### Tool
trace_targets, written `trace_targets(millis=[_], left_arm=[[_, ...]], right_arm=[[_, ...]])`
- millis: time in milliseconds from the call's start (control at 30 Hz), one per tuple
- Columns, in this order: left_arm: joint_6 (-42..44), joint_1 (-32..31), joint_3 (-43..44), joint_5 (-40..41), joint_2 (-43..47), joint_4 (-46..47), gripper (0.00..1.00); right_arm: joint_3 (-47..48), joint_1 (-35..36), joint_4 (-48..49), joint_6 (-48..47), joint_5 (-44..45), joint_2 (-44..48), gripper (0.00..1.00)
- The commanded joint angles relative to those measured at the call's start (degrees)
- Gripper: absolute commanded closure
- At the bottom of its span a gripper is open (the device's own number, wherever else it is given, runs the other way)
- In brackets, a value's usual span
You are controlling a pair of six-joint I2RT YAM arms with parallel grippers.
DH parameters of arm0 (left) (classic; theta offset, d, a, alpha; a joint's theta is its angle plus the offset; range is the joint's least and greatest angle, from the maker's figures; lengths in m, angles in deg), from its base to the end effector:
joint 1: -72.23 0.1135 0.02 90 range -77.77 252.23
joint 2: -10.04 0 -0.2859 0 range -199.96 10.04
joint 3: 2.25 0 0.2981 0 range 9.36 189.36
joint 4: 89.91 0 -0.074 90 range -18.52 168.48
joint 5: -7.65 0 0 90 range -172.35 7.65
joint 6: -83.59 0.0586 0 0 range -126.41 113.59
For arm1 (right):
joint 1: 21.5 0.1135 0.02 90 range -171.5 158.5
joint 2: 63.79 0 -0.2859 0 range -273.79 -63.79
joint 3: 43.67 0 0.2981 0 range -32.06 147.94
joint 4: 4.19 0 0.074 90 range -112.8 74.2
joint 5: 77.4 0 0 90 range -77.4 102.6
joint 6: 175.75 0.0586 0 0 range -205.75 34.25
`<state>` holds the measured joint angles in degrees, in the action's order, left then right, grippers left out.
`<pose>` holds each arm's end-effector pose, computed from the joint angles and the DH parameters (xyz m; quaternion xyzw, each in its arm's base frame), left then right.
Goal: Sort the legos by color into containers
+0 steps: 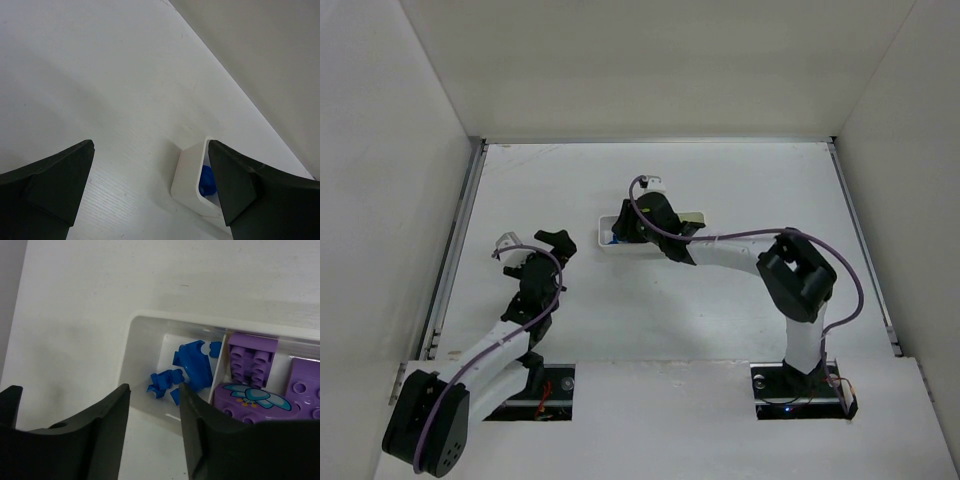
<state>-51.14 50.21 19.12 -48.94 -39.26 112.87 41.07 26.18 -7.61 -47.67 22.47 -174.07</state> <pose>0.2155 -0.0523 0.1796 -0.3293 0.6550 -0.1783 0.6563 0.3463 0.3654 0.1894 -0.0283 0.8589 0.2900 0.4212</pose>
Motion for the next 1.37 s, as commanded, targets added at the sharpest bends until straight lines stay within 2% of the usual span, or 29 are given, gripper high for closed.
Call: trace_targets(millis=[0,133,400,500,633,733,833,900,1100,1333], left_arm=[[-1.1,0.2,0.6,-0.1,-0.5,2.0,0.00],[-0.5,-0.3,1.1,-0.5,-0.3,1.6,0.00],[0.1,-1.0,1.8,-0.9,-1.9,1.7,0.00],[0.6,-1.4,2.3,-1.2,-2.4,1.5,0.00],[2.1,-2.5,2.9,0.2,-3.4,1.3,0.00],[2.5,-2.9,4.0,1.0,-6.2,0.9,0.00],[3.1,-3.0,6.0,0.4,-10.6,0.2,0.00],[3.4,-3.4,7.6,0.5,-12.1,-2.2,0.00],[3.4,-4.8,11.2,2.1,-15.3,-8.1,0.00],[6.9,-7.1,12.7,3.1,-17.3,-7.7,0.00]], right_arm=[[1.9,0.6,3.9,0.1,0.9,3.3,0.47],[-2.3,0.4,4.3,-0.8,2.8,10.1,0.46],[-27.6,-8.2,8.6,-3.3,10.1,39.0,0.45],[-38.5,-14.8,8.4,-2.9,11.0,51.9,0.50],[-50.9,-22.5,7.9,-0.7,12.5,66.6,0.65],[-58.6,-28.1,7.4,2.8,11.9,73.3,0.76],[-62.8,-31.3,7.3,4.8,11.0,75.5,0.76],[-64.7,-31.8,7.8,5.9,10.9,75.9,0.71],[-69.0,-31.6,10.4,6.9,12.4,78.9,0.39],[-67.2,-29.6,10.7,6.8,14.3,73.3,0.30]])
